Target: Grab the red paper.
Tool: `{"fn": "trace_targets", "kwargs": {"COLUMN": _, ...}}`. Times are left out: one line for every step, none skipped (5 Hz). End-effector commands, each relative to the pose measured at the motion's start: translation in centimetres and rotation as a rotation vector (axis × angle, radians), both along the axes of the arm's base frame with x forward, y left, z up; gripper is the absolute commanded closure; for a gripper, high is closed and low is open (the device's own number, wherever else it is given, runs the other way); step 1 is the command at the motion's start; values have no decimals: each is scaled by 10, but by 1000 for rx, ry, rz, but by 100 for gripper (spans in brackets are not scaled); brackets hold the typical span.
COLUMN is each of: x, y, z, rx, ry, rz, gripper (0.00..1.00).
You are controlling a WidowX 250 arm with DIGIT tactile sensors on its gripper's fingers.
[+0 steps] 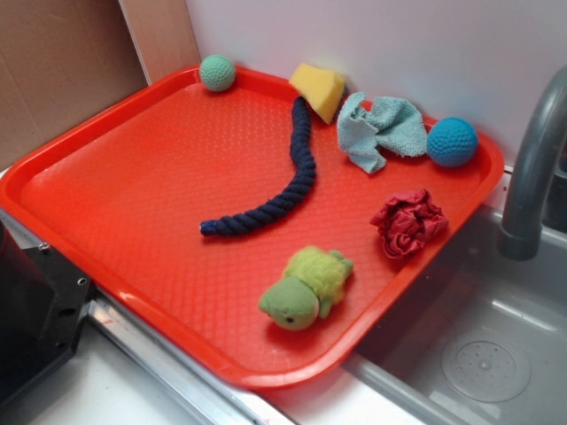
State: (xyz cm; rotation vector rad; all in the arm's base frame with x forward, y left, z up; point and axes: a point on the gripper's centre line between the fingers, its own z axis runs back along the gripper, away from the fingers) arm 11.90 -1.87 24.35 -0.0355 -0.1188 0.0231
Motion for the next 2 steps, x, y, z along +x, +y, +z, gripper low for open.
{"fn": "trace_targets", "kwargs": {"x": 0, "y": 0, "z": 0, "rx": 0, "ry": 0, "rz": 0, "gripper": 0}}
{"fn": "trace_targets", "kwargs": {"x": 22, "y": -32, "z": -34, "rx": -18, "ry": -13, "rz": -250, "gripper": 0}}
